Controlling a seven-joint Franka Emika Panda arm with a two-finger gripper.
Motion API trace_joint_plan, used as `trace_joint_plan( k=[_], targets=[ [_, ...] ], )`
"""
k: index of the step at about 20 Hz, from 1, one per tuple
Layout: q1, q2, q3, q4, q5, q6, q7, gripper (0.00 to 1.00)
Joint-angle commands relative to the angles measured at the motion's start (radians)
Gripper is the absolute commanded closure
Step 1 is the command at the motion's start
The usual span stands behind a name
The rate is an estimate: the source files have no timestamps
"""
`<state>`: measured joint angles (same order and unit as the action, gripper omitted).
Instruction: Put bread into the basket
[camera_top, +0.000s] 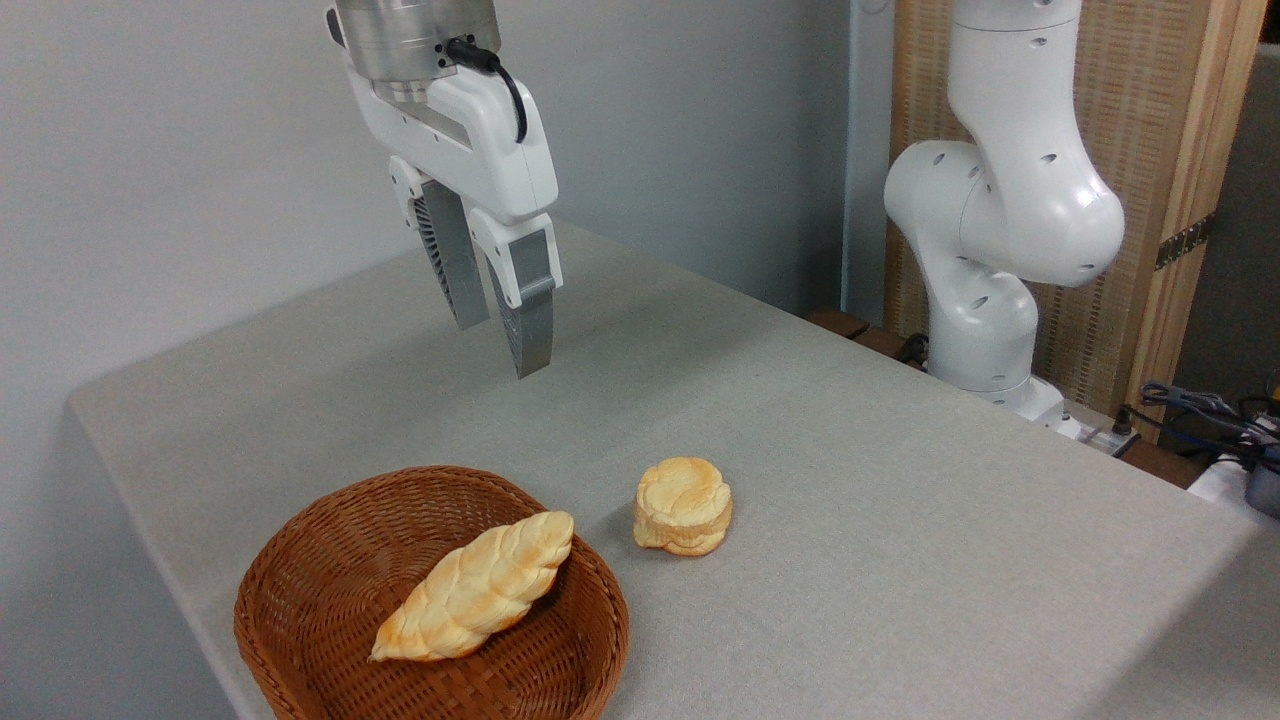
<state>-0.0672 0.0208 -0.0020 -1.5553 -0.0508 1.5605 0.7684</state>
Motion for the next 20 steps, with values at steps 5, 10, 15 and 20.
trace_joint_plan(
  k=[5,10,15,20],
  targets=[
    [0.0,0.005,0.005,0.02,0.005,-0.025,0.012,0.0],
    [0.0,0.001,0.005,0.011,0.005,-0.027,0.012,0.0],
    [0.027,-0.05,0.001,-0.063,0.005,-0.017,0.014,0.0],
    [0.027,-0.133,0.005,-0.219,0.014,0.048,0.015,0.0]
  ],
)
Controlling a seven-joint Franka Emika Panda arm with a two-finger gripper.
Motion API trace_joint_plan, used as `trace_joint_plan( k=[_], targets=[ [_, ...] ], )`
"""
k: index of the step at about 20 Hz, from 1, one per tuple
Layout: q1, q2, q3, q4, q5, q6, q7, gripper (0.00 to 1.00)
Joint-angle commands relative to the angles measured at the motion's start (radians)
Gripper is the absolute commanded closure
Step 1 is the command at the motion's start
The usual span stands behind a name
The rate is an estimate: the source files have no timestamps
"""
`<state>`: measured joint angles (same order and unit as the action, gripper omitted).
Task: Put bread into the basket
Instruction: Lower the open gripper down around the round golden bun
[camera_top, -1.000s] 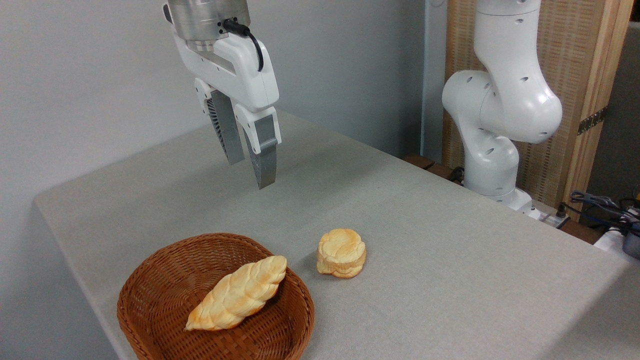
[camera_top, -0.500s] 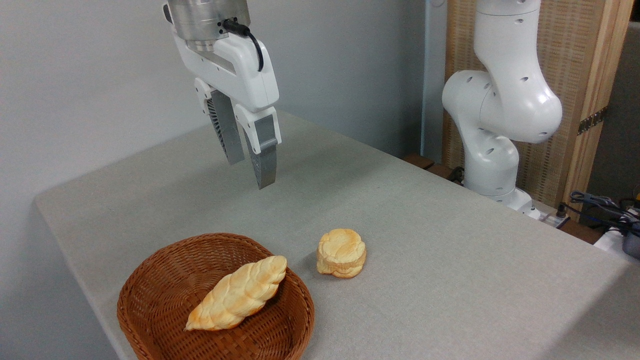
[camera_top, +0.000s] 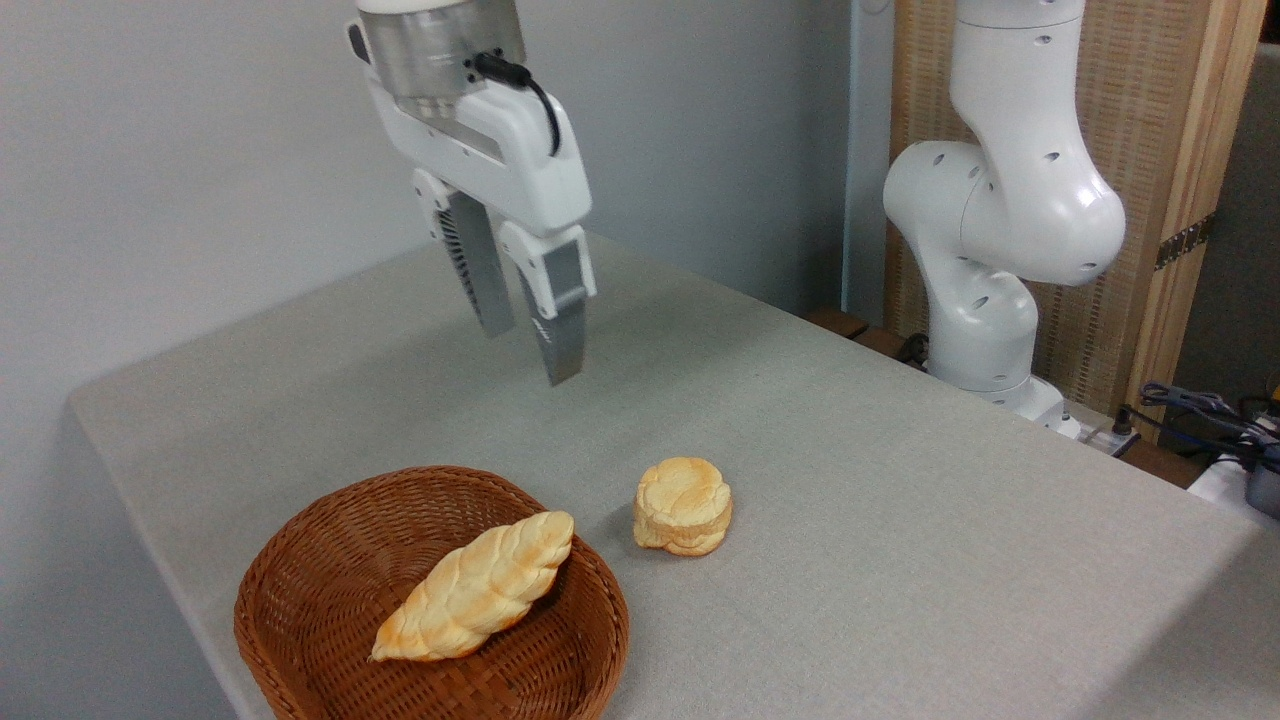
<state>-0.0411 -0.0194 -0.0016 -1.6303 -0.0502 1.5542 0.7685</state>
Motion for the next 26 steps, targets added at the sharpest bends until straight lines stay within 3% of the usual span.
trace_joint_plan(
  k=[1,7,10,12,19,26],
  targets=[
    [0.001,-0.103,0.005,-0.167,0.015,0.073,0.02,0.0],
    [0.003,-0.194,0.008,-0.388,0.021,0.237,0.087,0.0],
    [0.006,-0.206,0.008,-0.444,0.111,0.259,0.115,0.0],
    [0.015,-0.206,0.006,-0.468,0.13,0.264,0.121,0.0],
    [0.024,-0.206,-0.003,-0.611,0.13,0.352,0.138,0.0],
    [0.023,-0.198,-0.009,-0.668,0.13,0.435,0.138,0.0]
  ],
)
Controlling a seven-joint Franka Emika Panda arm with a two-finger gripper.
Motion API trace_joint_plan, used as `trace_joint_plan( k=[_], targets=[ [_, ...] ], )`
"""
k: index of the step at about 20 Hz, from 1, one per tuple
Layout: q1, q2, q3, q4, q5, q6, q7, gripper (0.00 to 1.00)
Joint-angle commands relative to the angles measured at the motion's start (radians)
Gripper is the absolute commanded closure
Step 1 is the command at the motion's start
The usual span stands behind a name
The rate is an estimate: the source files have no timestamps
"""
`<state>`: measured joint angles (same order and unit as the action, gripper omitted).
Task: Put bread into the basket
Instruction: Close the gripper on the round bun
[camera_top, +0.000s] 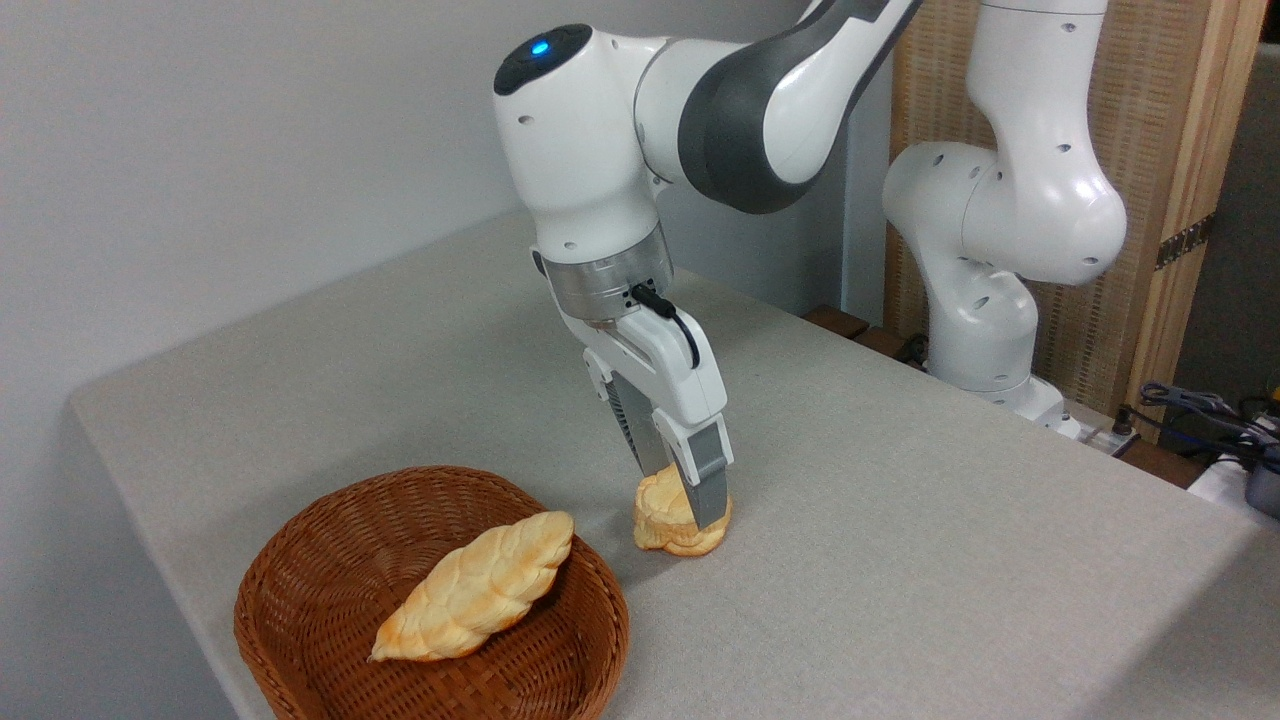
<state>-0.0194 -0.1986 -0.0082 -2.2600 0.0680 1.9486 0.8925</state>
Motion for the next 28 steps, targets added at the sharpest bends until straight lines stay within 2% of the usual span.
trace_joint_plan(
  k=[1,6,8,10,11,13,18,28],
  targets=[
    [0.001,-0.019,-0.003,-0.047,0.012,0.049,0.014,0.0],
    [0.001,-0.016,-0.021,-0.081,0.012,0.067,0.014,0.0],
    [0.001,-0.016,-0.022,-0.087,0.012,0.075,0.014,0.03],
    [0.001,-0.015,-0.023,-0.087,0.01,0.075,0.014,0.22],
    [0.001,-0.015,-0.023,-0.087,0.01,0.075,0.014,0.37],
    [0.001,-0.015,-0.023,-0.087,0.01,0.075,0.014,0.53],
    [0.001,-0.015,-0.023,-0.085,0.007,0.073,0.014,0.57],
    [0.001,-0.015,-0.021,-0.078,0.004,0.064,0.014,0.57]
  ],
)
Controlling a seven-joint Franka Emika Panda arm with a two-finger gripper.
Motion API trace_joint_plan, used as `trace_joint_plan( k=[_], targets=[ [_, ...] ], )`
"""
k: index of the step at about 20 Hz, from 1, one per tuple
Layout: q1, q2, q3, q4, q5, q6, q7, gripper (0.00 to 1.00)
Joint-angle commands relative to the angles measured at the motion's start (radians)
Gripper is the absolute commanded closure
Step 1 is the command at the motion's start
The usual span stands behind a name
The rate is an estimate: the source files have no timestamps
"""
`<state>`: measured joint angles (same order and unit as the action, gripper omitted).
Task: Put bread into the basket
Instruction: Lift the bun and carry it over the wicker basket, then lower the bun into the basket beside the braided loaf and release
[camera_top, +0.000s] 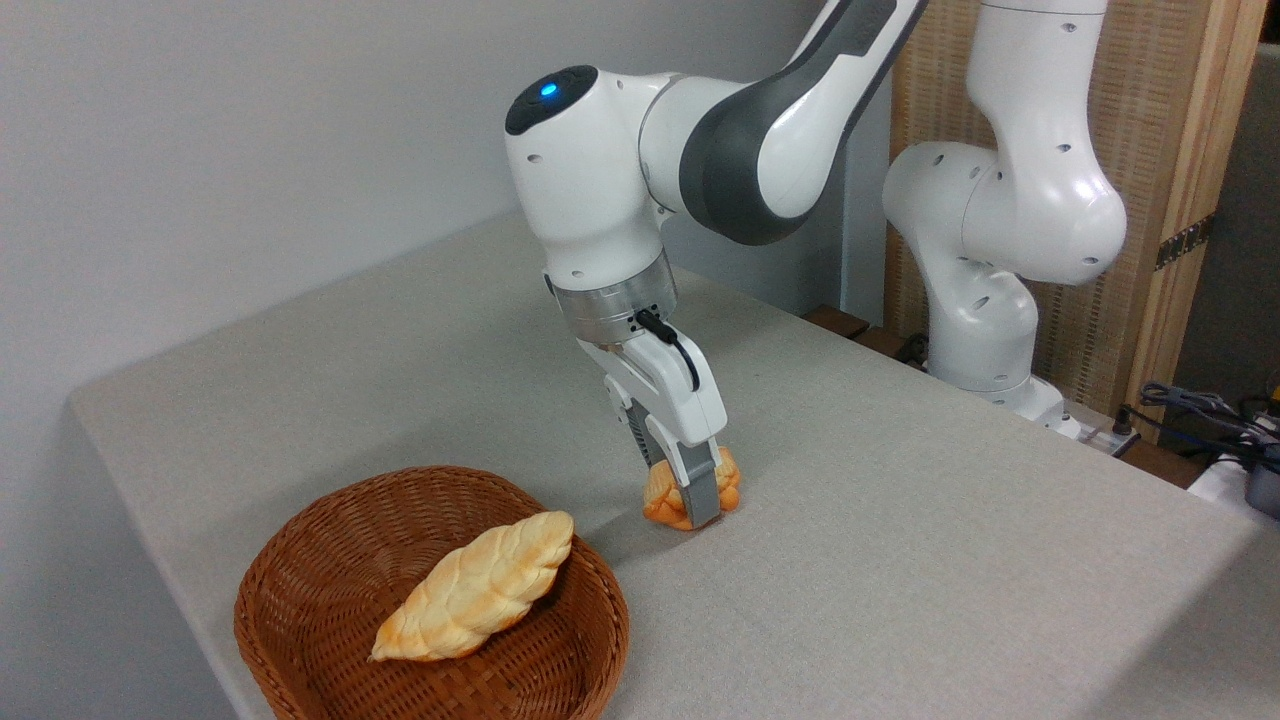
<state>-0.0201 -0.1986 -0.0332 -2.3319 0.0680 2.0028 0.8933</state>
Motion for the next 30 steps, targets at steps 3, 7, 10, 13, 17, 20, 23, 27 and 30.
trace_joint_plan(
  k=[3,7,10,13,17,20,23,27,30],
  targets=[
    [0.002,-0.015,0.004,0.032,-0.004,-0.016,0.012,0.57],
    [0.002,0.016,0.013,0.191,-0.04,-0.154,0.015,0.57],
    [0.003,0.041,0.018,0.288,-0.076,-0.203,0.015,0.57],
    [0.005,0.057,0.048,0.37,-0.128,-0.205,0.015,0.57],
    [0.003,0.119,0.076,0.497,-0.188,-0.194,0.003,0.54],
    [0.005,0.169,0.076,0.575,-0.189,-0.193,-0.016,0.51],
    [0.005,0.214,0.076,0.643,-0.189,-0.191,-0.022,0.39],
    [0.003,0.263,0.061,0.68,-0.186,-0.149,-0.059,0.12],
    [0.0,0.281,0.042,0.681,-0.188,-0.056,-0.129,0.07]
  ],
)
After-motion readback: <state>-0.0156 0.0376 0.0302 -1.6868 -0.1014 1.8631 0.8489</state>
